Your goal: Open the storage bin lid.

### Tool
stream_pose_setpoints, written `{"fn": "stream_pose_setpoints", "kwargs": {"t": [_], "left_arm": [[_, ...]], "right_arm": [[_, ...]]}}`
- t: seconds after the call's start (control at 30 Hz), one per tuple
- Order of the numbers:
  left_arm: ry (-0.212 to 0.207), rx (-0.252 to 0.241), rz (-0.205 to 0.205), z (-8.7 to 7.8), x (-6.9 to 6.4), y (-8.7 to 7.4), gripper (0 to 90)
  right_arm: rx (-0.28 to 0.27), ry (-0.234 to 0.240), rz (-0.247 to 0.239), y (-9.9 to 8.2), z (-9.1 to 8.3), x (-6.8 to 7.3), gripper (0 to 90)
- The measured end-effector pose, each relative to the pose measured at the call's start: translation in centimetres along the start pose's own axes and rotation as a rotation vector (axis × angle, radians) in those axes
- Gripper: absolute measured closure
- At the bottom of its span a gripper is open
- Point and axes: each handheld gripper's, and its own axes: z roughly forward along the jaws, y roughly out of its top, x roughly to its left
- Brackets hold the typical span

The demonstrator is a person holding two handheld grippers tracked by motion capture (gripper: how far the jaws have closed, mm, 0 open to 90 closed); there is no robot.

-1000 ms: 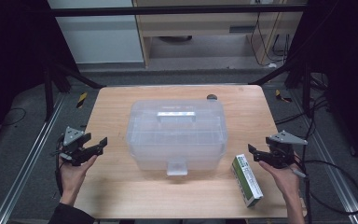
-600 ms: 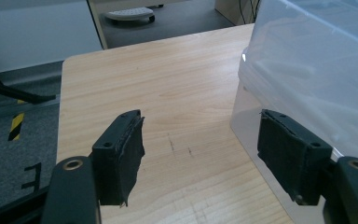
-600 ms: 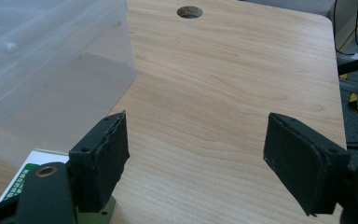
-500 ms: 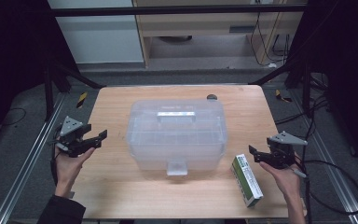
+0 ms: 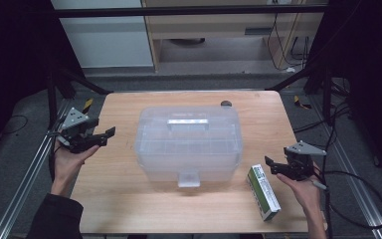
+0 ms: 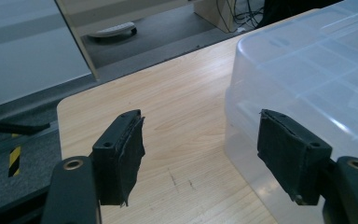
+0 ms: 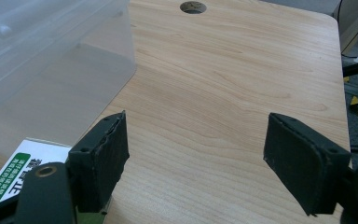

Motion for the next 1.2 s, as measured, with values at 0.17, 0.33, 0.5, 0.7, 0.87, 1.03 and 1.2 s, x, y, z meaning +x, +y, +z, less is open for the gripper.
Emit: {"fn": "stream_pose_setpoints", "kwargs": {"t": [0.17, 0.33, 0.5, 0.7, 0.87, 1.03, 1.2], "left_arm": [[-0.007, 0.020, 0.047, -0.1, -0.1, 1.0, 30.2], [-0.026, 0.021, 0.069, -0.1, -0.2, 1.7, 30.2], [-0.040, 0.028, 0.106, 0.0, -0.5, 2.5, 30.2], [-0.063, 0.038, 0.133, 0.0, -0.7, 2.9, 30.4], [-0.087, 0.058, 0.173, 0.1, -1.1, 3.5, 30.3], [-0.118, 0.069, 0.219, 0.1, -1.7, 4.4, 30.3], [-0.145, 0.070, 0.249, 0.2, -2.3, 5.3, 30.3]], "right_arm": [[-0.001, -0.002, 0.001, 0.1, -0.1, -0.1, 21.9], [0.004, 0.001, -0.003, 0.1, 0.0, 0.0, 21.8], [0.012, -0.002, -0.011, 0.0, 0.2, 0.0, 21.7], [0.015, -0.003, -0.013, 0.0, 0.2, 0.0, 21.5], [0.018, -0.004, -0.023, -0.1, 0.4, 0.0, 21.7], [0.020, -0.005, -0.026, -0.2, 0.4, 0.0, 21.7], [0.023, -0.005, -0.024, -0.2, 0.5, -0.1, 21.8]]}}
